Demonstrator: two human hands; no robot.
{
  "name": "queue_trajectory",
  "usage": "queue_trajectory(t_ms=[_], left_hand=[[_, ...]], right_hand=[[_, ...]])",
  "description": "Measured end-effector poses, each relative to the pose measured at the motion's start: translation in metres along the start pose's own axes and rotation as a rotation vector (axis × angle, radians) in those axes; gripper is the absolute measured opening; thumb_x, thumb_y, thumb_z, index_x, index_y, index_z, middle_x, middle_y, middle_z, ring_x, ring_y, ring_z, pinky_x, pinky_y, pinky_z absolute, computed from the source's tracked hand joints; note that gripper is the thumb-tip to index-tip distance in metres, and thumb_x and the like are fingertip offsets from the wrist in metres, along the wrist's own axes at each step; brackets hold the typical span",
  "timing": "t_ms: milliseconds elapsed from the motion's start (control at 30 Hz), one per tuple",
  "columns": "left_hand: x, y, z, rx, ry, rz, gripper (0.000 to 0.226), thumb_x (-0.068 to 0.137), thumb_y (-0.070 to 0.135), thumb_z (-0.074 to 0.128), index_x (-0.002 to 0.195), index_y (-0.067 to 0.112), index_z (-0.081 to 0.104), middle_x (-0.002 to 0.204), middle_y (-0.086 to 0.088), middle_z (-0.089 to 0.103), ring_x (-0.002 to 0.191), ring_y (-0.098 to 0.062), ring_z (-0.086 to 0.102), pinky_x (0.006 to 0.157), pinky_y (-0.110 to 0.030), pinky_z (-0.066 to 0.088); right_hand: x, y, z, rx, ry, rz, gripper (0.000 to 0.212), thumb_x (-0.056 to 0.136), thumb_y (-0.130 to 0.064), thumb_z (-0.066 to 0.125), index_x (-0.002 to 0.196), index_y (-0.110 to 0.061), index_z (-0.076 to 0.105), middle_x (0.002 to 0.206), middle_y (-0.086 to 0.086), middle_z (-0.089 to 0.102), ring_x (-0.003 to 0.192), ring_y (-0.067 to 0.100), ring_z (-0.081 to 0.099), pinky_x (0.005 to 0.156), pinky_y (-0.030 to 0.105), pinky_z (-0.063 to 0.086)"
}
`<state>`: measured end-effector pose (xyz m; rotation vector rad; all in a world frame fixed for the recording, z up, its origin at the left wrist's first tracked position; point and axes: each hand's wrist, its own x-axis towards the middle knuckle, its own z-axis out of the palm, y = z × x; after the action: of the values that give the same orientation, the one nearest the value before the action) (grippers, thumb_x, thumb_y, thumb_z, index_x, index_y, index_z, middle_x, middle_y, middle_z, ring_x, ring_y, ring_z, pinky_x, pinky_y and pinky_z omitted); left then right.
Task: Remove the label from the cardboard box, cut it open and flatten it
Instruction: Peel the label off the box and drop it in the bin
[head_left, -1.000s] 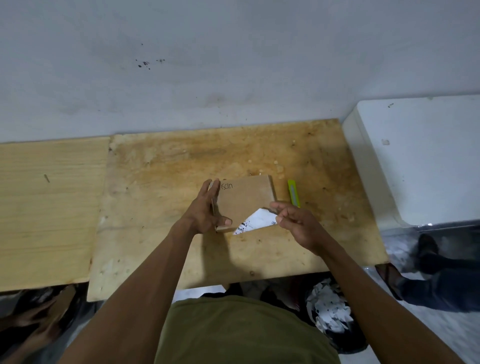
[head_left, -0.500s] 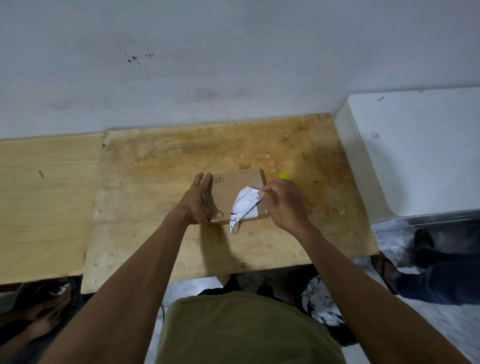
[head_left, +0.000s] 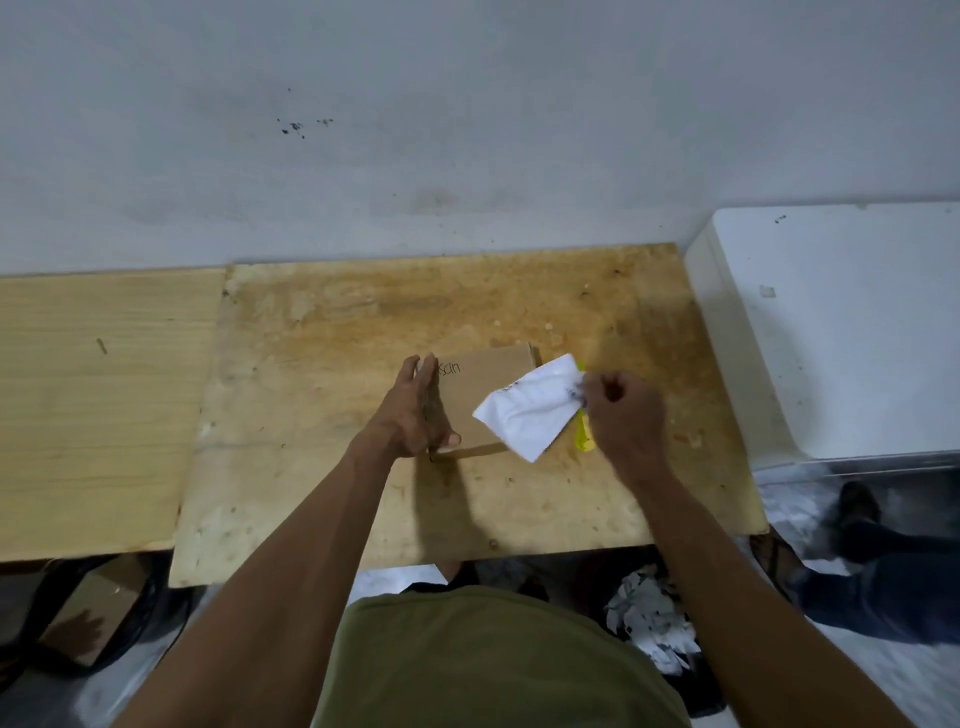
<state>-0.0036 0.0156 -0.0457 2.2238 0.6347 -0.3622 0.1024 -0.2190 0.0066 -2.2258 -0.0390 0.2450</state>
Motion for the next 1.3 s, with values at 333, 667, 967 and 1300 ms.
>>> queue_trajectory(t_ms=[333,667,967,1300], left_hand=[[-0.013,0.019,-0.006,0.084,-0.015,0.004,0.126,0.063,0.024,0.09,0.155,0.011,0.005,0.161,-0.011,-0.01,0.149,-0.025,0.01,0.109,-0.02,0.022],[-0.049,0.075,-0.018,-0.207,0.394,0.221,0.046,0.083,0.043,0.061,0.123,0.022,0.065,0.135,0.005,0.056,0.128,-0.014,0.048,0.102,-0.029,0.039],[-0.071,0.117,0.01,0.1,0.431,0.484,0.019,0.084,0.026,0.073,0.098,0.015,0.075,0.1,0.007,0.072,0.106,-0.019,0.054,0.086,-0.029,0.045],[-0.096,0.16,0.041,0.158,0.353,0.525,0.013,0.089,0.027,0.066,0.084,0.017,0.073,0.078,-0.001,0.072,0.071,-0.023,0.061,0.06,-0.036,0.047]], right_hand=[[0.003,-0.019,-0.023,0.179,0.013,0.036,0.015,0.077,-0.034,0.07,0.072,-0.02,0.073,0.065,-0.004,0.071,0.064,0.011,0.065,0.07,0.037,0.057],[-0.024,-0.02,-0.027,0.271,0.035,0.131,0.019,0.08,-0.029,0.07,0.067,-0.016,0.067,0.063,0.005,0.07,0.067,0.019,0.072,0.061,0.033,0.055],[-0.043,-0.019,-0.054,0.416,-0.108,0.166,0.013,0.084,-0.027,0.072,0.077,-0.016,0.072,0.068,0.001,0.074,0.065,0.013,0.072,0.063,0.033,0.054],[-0.054,0.014,-0.098,-0.281,-0.11,-0.599,0.021,0.091,-0.029,0.061,0.106,-0.02,0.072,0.101,-0.006,0.065,0.102,0.02,0.048,0.082,0.036,0.046]])
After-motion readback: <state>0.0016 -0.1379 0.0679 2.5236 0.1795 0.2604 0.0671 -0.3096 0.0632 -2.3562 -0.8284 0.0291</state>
